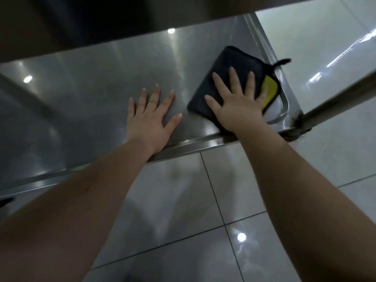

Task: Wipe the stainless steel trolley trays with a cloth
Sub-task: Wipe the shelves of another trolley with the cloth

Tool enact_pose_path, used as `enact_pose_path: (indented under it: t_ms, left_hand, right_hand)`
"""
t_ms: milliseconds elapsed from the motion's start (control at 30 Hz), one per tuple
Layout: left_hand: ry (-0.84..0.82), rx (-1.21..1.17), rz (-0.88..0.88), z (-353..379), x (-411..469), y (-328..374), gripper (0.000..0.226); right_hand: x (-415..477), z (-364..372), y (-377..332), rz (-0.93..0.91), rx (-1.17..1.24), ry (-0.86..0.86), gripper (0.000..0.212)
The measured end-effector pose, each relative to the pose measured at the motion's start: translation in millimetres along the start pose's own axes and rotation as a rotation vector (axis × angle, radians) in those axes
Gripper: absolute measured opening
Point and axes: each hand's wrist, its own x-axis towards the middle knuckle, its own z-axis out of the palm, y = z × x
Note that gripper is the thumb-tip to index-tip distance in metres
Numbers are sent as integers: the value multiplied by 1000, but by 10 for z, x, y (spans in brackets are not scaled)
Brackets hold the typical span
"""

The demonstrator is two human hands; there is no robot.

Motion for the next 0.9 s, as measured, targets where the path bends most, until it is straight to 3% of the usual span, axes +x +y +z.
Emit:
enact_pose_path:
  t_ms: [167,300,433,567,733,900]
  left_hand:
    - [8,5,6,-3,0,61,64]
    - [-33,-1,21,-3,10,70,55]
    - [-86,12,37,-17,-23,-25,53]
    - [-122,-34,56,-79,-20,-91,52]
    - [-131,-94,54,-172,-32,-12,52]
    - [-187,-135,75,-369,-113,19,50]
  right_hand:
    - [-171,-81,628,137,-70,-22,62]
    - [-257,14,191,285,-30,14,65]
    - [-762,282,-747,-2,-35,11,60]
    - [-769,210,-511,-140,-17,-42,59]
    - [-636,-15,461,239,18,-13,57]
    - [-686,-3,121,264,111,78,45]
